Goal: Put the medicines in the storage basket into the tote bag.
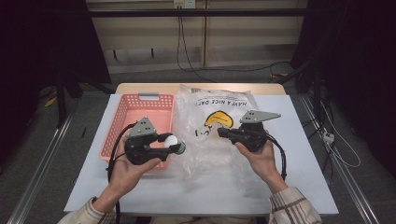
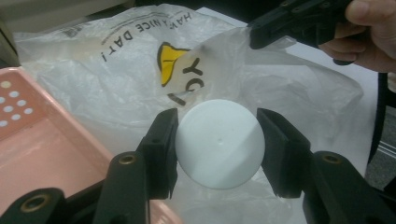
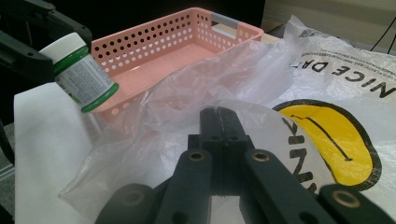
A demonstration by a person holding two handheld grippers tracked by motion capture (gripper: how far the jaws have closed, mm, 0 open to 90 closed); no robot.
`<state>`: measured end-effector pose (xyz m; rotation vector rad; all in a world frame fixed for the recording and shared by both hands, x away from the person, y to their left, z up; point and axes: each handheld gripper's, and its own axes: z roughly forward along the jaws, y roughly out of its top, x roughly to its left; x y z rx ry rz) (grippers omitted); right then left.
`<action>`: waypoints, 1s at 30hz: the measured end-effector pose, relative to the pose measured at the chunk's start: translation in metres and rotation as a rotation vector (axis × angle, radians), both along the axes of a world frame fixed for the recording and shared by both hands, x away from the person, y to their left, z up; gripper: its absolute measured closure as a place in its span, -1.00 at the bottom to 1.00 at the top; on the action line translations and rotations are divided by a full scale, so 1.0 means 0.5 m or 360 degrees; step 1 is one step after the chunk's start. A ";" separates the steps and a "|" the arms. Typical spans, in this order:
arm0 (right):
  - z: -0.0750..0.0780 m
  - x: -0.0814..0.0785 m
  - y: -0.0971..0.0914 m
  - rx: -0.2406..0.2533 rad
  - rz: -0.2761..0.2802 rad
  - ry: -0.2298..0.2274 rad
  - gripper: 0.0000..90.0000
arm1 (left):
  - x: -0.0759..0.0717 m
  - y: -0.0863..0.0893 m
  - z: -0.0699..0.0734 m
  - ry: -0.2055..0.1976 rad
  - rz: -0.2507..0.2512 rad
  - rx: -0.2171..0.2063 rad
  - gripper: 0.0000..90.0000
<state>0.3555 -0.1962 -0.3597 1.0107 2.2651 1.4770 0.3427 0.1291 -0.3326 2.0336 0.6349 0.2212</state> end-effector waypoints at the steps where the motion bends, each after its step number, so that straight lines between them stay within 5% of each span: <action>1: 0.000 0.000 0.000 0.0001 0.0001 0.0001 1.00 | -0.003 -0.003 0.000 0.0002 -0.0009 -0.0004 0.13; 22: 0.001 0.002 0.003 0.0002 0.0003 0.0002 1.00 | -0.042 -0.104 0.001 -0.0018 -0.0185 -0.0025 0.13; 30: -0.003 0.004 0.001 0.0023 0.0007 0.0018 1.00 | -0.019 -0.164 -0.031 0.0020 -0.0200 -0.0028 0.13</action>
